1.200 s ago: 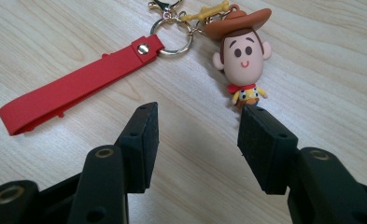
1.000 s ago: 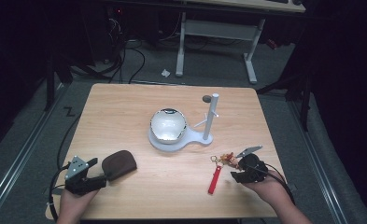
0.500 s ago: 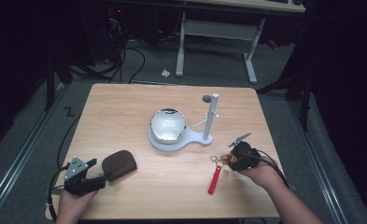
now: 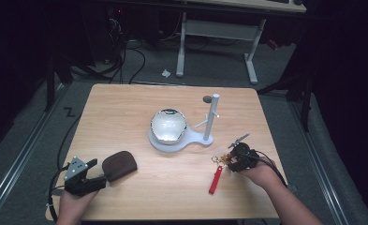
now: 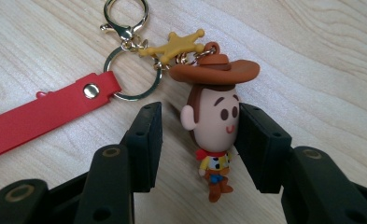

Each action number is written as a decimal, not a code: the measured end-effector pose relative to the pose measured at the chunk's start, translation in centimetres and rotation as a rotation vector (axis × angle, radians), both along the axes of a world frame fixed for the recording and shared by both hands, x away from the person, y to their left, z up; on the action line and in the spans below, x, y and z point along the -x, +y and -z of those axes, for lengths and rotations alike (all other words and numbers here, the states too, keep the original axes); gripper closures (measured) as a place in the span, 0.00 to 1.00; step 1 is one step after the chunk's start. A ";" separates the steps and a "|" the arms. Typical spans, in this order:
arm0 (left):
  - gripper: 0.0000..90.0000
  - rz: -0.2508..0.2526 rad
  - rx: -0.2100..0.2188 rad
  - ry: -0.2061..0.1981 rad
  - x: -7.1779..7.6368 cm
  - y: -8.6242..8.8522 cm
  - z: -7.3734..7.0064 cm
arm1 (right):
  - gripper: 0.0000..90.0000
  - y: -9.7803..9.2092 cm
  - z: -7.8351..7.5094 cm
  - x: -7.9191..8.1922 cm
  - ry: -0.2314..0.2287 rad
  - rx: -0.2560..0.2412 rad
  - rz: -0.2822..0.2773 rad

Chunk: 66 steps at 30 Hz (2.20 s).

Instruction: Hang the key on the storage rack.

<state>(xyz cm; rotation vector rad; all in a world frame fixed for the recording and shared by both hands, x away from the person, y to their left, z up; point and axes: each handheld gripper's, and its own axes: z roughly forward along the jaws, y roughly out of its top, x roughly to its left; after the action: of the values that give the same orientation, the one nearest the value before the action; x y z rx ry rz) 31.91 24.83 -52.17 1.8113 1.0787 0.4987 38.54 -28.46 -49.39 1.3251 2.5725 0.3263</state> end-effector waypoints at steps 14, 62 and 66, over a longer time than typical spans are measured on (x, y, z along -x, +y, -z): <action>0.24 -0.004 0.001 -0.003 0.0 0.0 -0.1 | 0.73 -0.6 0.0 -0.7 0.044 -0.067 0.016; 0.23 0.022 0.008 -0.020 -0.2 -0.7 0.1 | 0.74 -0.9 -7.8 4.3 0.079 -0.104 0.018; 0.23 0.018 0.012 -0.018 -0.1 -0.6 0.1 | 0.74 -1.0 -8.3 4.3 0.073 -0.109 0.012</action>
<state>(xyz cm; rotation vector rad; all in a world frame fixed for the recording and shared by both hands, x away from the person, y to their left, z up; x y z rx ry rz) 32.02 24.21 -52.25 1.8015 1.0501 0.4952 34.27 -29.46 -41.14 1.4137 2.6399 0.4294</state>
